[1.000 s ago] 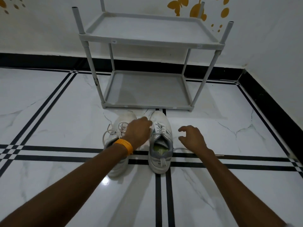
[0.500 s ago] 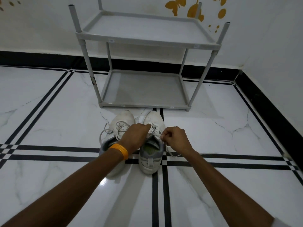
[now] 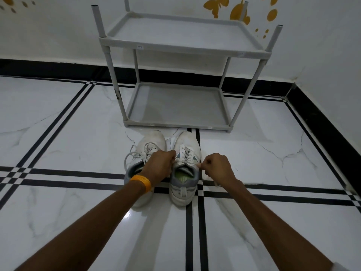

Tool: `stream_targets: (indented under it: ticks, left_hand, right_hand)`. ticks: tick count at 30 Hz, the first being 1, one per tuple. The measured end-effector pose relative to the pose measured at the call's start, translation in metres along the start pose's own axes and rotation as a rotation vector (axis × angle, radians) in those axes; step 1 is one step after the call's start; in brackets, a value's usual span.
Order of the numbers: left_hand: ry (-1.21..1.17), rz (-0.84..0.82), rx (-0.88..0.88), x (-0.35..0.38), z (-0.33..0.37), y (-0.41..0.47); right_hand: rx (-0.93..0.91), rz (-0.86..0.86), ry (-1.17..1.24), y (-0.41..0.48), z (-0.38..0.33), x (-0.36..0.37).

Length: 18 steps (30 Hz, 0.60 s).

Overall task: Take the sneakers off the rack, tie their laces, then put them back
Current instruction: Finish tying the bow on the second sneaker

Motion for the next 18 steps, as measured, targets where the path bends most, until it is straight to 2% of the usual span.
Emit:
stream_targets:
  ticks: [3, 5, 9, 11, 13, 18]
  left_hand:
    - [-0.015, 0.01, -0.022, -0.002, -0.002, 0.002]
    - [-0.028, -0.005, -0.058, -0.004, -0.003, 0.005]
    - [-0.117, -0.199, -0.173, -0.004, -0.019, 0.01]
    - [-0.235, -0.247, -0.193, -0.011, -0.019, 0.011]
    - [-0.405, -0.244, -0.218, -0.019, -0.017, 0.011]
    - [-1.135, -0.209, -0.244, -0.012, -0.006, 0.007]
  right_hand:
    - [0.152, -0.179, 0.214, -0.006, 0.004, -0.001]
    - [0.221, -0.349, 0.573, -0.013, -0.003, 0.003]
    - [0.109, -0.362, 1.193, -0.005, -0.028, 0.004]
    - [0.071, -0.358, 1.379, -0.002, -0.035, 0.011]
    - [0.057, -0.344, 1.39, 0.0, -0.037, 0.018]
    - [0.074, -0.294, 1.194, 0.002, -0.031, 0.027]
Point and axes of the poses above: each hand's wrist, its own y-axis towards the middle knuckle, its own x-axis out of the palm, z = x × y, the point moved 8 cm from there along y, towards the middle knuckle, and after that the axes turned 7 degrees about -z, right-handed, at the moved point
